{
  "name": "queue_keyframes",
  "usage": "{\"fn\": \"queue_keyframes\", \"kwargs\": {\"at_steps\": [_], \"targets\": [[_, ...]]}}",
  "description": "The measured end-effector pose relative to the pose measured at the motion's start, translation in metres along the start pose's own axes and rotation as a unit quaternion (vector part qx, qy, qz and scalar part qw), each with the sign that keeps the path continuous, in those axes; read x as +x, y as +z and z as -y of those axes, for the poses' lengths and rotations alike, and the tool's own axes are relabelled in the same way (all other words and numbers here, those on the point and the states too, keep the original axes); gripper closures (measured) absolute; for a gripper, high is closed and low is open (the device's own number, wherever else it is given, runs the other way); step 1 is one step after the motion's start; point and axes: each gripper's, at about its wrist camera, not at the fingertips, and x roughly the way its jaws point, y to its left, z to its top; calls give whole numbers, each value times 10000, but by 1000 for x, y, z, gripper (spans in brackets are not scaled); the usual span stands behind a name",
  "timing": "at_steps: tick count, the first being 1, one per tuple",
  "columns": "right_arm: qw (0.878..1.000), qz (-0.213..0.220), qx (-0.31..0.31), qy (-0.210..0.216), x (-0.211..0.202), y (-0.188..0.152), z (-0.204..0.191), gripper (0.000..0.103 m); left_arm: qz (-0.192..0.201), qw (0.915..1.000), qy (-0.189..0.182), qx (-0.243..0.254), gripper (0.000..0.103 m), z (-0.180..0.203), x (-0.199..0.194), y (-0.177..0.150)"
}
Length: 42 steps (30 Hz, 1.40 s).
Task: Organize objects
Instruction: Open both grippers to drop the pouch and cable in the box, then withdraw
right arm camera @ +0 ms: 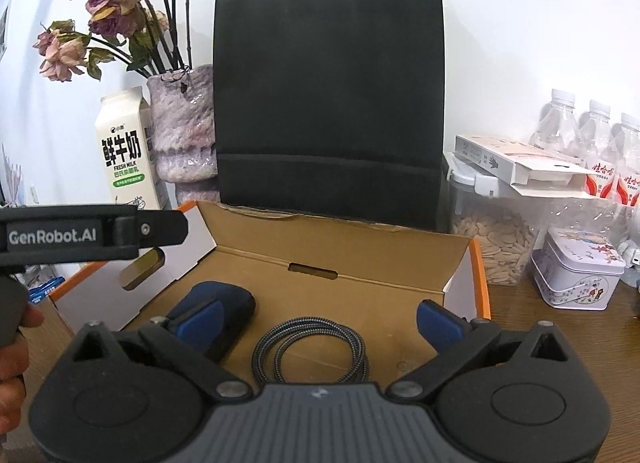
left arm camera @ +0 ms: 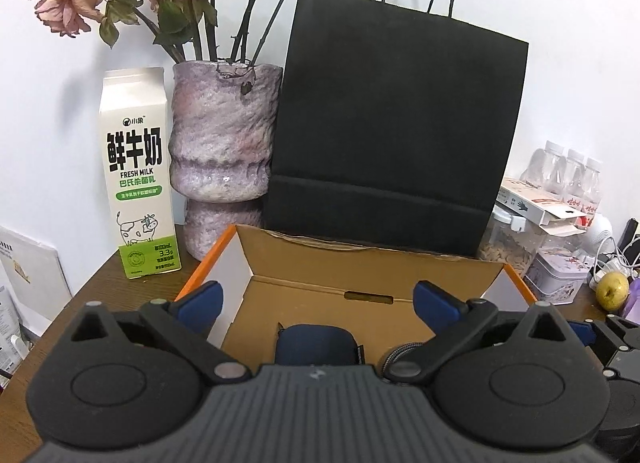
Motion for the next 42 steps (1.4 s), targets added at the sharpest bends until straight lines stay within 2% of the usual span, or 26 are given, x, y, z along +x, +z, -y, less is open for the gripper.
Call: {"fn": "queue_keyframes", "kwargs": {"at_steps": [13, 20, 31, 42], "targets": [[9998, 177, -105, -2, -28, 7, -2, 0, 200, 9997, 132, 37, 0, 2, -29, 3], [9996, 235, -133, 73, -54, 6, -1, 0, 292, 9996, 46, 21, 0, 0, -56, 2], [9989, 410, -213, 44, -102, -4, -2, 0, 505, 9987, -107, 4, 0, -1, -105, -10], [9988, 447, -215, 2, -146, -22, -2, 0, 551, 9984, -145, 54, 0, -2, -151, -30]]}}
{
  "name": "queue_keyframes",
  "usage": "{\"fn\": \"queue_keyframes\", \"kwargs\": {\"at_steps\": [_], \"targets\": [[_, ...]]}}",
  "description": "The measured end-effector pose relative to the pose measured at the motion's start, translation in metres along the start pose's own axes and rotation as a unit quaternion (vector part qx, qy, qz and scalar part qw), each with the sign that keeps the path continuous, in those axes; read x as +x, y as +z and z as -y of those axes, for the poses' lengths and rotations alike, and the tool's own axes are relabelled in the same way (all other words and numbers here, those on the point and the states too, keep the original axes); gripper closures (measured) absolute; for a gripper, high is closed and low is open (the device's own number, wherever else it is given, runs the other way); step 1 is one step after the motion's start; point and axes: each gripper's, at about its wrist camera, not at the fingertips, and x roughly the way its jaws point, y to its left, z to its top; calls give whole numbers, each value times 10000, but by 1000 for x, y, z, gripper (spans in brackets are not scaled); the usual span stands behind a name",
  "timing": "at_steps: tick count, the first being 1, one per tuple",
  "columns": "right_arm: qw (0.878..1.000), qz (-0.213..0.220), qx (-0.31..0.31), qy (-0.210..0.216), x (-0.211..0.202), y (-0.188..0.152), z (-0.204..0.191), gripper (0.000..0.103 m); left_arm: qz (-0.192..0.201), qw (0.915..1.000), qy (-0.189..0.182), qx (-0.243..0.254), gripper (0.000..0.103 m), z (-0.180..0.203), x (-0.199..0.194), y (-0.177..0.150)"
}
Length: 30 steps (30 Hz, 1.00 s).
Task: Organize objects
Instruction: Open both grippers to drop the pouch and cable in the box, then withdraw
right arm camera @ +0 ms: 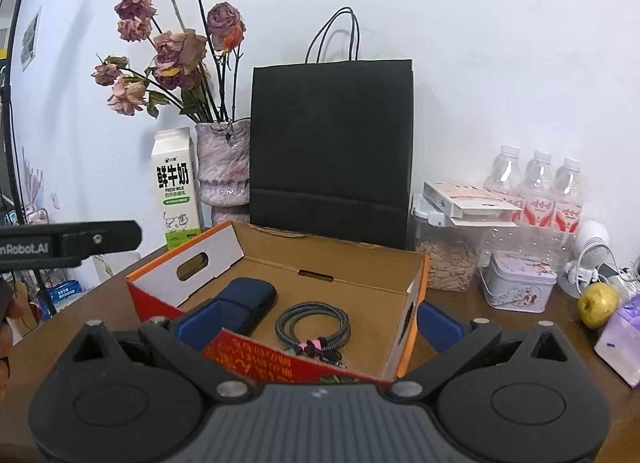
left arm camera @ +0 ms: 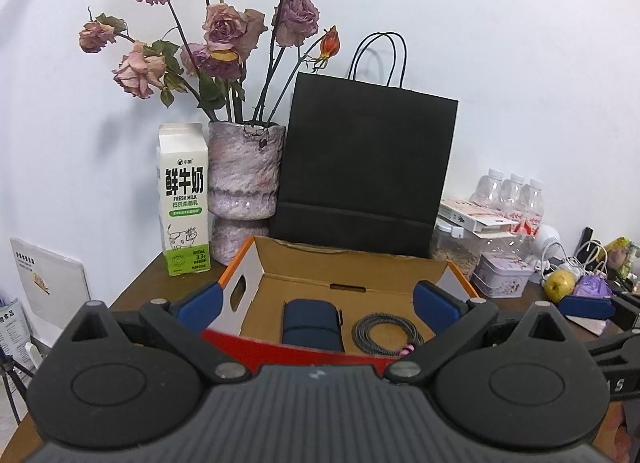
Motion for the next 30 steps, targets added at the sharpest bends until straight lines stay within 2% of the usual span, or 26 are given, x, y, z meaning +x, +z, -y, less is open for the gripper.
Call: {"fn": "queue_keyframes", "kwargs": {"at_steps": [8, 22, 30], "targets": [[10000, 42, 29, 9, -31, -9, -6, 0, 62, 10000, 25, -7, 0, -2, -26, -7], [9999, 57, 113, -63, -51, -9, -9, 0, 107, 9999, 95, -54, 0, 1, -43, 7], [9999, 133, 9, -93, -74, -5, -18, 0, 126, 9999, 77, 17, 0, 5, -66, 12]]}}
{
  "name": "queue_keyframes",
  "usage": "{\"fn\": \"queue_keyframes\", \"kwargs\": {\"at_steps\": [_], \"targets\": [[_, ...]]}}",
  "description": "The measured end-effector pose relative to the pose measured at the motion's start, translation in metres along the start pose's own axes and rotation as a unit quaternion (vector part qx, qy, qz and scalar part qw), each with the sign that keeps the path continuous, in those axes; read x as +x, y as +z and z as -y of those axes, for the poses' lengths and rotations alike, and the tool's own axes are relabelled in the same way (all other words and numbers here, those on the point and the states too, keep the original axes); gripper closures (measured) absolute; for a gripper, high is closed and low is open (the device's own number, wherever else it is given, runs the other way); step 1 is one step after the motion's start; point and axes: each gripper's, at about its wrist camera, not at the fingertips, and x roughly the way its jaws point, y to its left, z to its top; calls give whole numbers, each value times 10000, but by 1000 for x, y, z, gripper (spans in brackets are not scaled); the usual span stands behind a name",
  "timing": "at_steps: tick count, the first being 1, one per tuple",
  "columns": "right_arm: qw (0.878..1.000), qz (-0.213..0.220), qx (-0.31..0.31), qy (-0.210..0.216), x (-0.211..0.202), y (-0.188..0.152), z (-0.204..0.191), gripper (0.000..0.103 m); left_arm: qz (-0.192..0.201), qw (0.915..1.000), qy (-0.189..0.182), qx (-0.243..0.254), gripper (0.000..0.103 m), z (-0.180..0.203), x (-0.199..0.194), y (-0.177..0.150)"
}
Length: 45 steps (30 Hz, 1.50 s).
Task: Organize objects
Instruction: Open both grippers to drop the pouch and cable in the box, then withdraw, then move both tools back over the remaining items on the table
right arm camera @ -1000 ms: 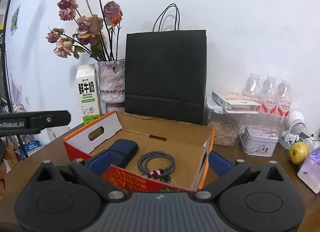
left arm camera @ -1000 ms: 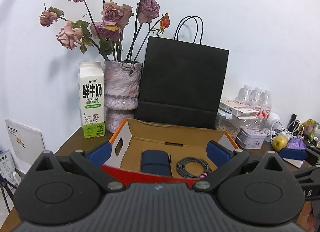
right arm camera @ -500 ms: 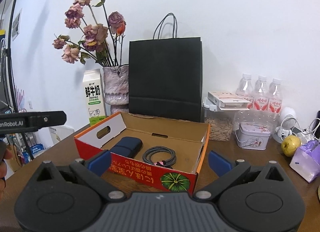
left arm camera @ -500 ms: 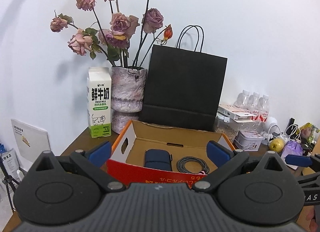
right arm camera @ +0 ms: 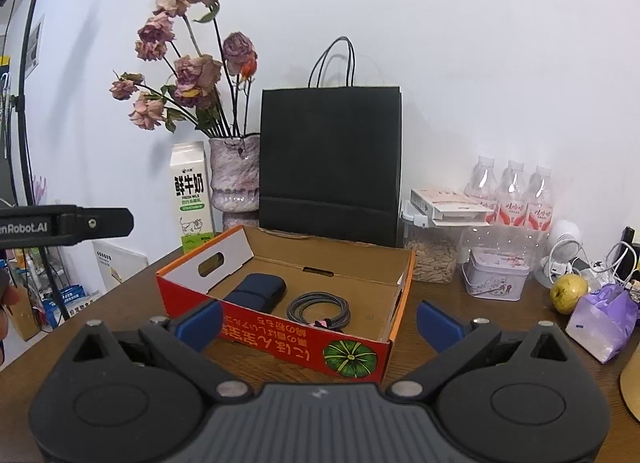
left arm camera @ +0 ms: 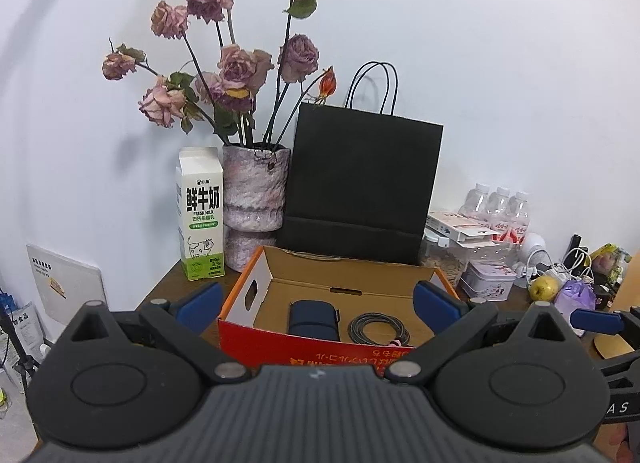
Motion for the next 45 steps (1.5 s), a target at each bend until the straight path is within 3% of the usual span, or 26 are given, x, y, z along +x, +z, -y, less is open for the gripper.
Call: {"fn": "queue_keyframes", "kwargs": {"at_steps": [12, 20, 32, 45], "targets": [[9999, 86, -107, 4, -55, -12, -19, 0, -4, 9999, 118, 96, 0, -4, -60, -18], [9999, -43, -98, 53, -85, -38, -34, 0, -181, 9995, 179, 188, 0, -7, -95, -40], [9988, -423, -147, 195, -116, -93, -59, 0, -597, 9977, 174, 269, 0, -15, -131, -88], [9938, -944, -206, 544, -124, -148, -88, 0, -1123, 9934, 165, 188, 0, -31, -147, -145]]}}
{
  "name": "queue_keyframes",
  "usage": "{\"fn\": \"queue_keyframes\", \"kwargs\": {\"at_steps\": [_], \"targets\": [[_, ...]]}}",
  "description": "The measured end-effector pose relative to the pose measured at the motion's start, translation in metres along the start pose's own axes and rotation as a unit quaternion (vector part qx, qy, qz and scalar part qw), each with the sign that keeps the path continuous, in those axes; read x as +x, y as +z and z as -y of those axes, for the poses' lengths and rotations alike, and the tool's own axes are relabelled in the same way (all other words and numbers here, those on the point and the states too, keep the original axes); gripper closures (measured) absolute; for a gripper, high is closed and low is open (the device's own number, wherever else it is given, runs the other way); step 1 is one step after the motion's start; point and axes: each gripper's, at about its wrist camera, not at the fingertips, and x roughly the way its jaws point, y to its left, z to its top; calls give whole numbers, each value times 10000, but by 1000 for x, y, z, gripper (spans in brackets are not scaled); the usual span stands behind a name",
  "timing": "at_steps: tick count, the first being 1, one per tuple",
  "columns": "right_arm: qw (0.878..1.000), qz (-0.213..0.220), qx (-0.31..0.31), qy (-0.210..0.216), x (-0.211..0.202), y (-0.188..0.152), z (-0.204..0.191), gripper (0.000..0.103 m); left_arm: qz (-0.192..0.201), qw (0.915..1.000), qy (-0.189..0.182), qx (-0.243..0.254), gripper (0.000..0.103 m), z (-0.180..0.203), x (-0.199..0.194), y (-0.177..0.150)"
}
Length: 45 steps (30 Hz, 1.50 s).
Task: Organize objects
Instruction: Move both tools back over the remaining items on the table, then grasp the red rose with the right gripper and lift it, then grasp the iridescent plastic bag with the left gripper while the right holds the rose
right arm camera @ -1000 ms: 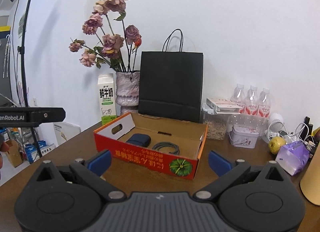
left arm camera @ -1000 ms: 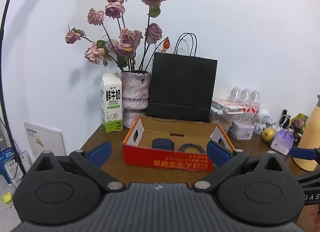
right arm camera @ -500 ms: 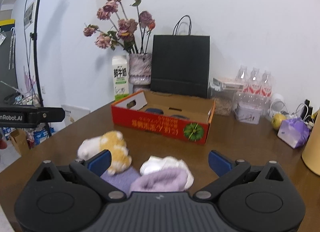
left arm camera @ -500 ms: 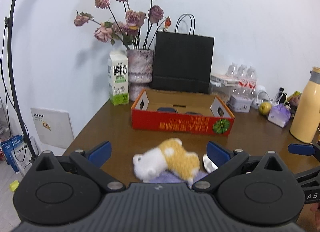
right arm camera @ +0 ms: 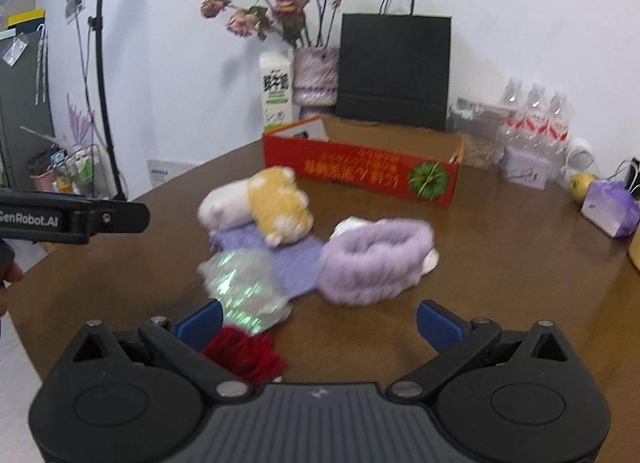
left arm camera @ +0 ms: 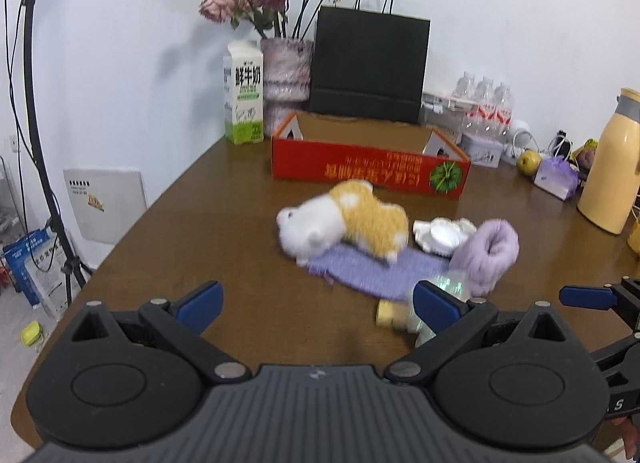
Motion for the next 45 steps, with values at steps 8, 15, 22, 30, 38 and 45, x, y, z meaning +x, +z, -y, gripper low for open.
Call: {"fn": "queue_keyframes", "kwargs": {"at_steps": [8, 15, 22, 30, 38, 45], "targets": [[9991, -250, -89, 318, 16, -14, -21, 7, -141, 9998, -14, -106, 0, -12, -4, -17], [9977, -394, -39, 547, 27, -21, -28, 51, -177, 9997, -39, -143, 0, -17, -4, -21], [9977, -257, -96, 625, 16, -21, -28, 56, -171, 9997, -79, -144, 0, -6, 1, -16], [9991, -110, 71, 402, -1, -29, 1, 56, -229, 9993, -290, 66, 0, 31, 13, -13], [9994, 82, 329, 106, -9, -33, 43, 56, -313, 9984, -369, 288, 0, 66, 31, -15], [9991, 156, 389, -3, -9, -33, 72, 56, -321, 9977, -176, 572, 0, 89, 45, -22]]}}
